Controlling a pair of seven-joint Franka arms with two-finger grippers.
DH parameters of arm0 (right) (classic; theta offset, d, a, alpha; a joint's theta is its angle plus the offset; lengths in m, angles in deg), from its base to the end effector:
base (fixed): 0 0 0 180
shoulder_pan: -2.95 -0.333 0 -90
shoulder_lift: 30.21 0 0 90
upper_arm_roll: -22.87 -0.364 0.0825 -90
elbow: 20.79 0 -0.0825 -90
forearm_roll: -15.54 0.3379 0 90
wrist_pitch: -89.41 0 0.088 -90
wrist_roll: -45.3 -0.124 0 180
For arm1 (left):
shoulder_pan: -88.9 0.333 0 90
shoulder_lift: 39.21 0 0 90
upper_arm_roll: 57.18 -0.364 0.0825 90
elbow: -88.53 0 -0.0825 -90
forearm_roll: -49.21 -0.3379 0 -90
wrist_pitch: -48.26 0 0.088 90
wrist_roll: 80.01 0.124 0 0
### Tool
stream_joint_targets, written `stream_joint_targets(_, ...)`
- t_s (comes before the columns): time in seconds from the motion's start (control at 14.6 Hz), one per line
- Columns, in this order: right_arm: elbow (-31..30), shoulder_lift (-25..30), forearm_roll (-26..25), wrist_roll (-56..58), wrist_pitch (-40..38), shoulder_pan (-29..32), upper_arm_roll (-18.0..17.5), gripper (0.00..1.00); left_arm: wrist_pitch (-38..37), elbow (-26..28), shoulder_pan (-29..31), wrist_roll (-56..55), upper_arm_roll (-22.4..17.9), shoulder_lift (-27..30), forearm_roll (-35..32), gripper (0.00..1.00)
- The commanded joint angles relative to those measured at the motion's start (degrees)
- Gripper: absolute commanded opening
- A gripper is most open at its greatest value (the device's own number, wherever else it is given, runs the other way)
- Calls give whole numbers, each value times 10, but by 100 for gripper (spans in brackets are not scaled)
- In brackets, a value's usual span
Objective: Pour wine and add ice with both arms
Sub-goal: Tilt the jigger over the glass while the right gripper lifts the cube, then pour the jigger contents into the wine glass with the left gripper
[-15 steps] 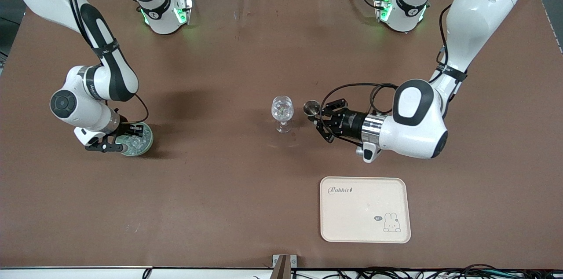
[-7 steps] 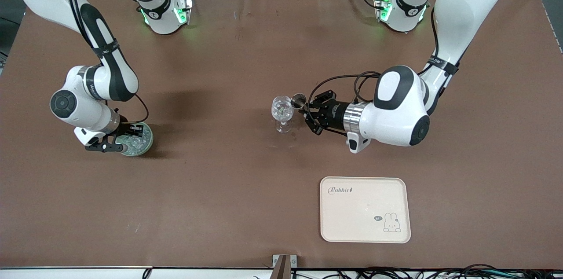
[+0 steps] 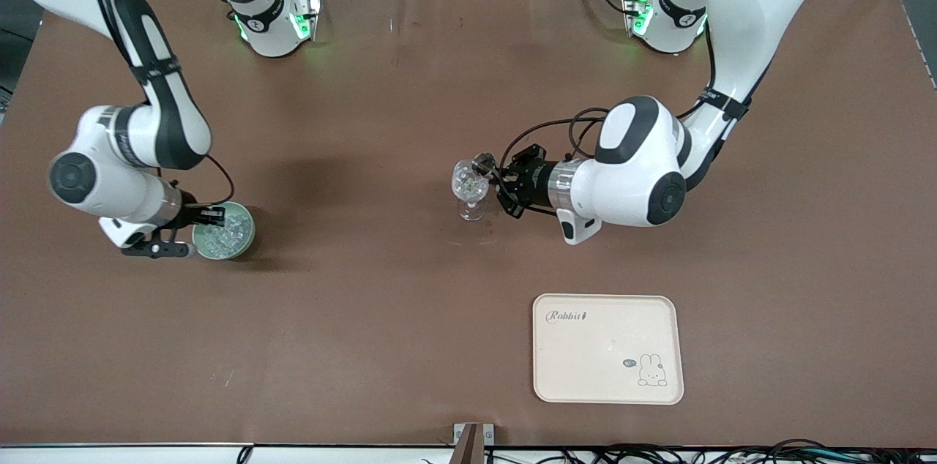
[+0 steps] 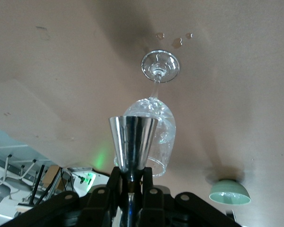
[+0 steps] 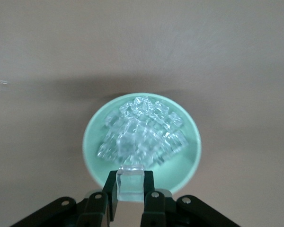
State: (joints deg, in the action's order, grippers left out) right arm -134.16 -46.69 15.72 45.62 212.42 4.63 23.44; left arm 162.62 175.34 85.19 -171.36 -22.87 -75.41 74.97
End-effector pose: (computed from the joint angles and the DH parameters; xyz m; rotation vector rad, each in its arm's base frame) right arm 0.5668 -0.0218 0.3719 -3.1332 0.0553 0.1872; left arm 0.5669 -0.3751 0.4013 2.2162 1.5548 -0.9923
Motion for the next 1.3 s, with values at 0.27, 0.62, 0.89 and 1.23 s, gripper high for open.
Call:
stream_joint_targets(0.27, 128, 130, 6, -13, -205, 15, 1, 0, 7, 6, -15, -23, -3, 14, -32, 0)
stream_joint_targets(0.62, 291, 137, 6, -13, -373, 17, 0, 0, 7, 6, -21, -61, 0, 16, -86, 0)
stream_joint_targets(0.89, 315, 142, 6, -15, -419, 18, 1, 0, 8, 6, -33, -62, 0, 26, -117, 0)
stream_joint_targets(1.23, 314, 142, 7, -14, -414, 17, 0, 0, 8, 5, -38, -63, 0, 27, -142, 0)
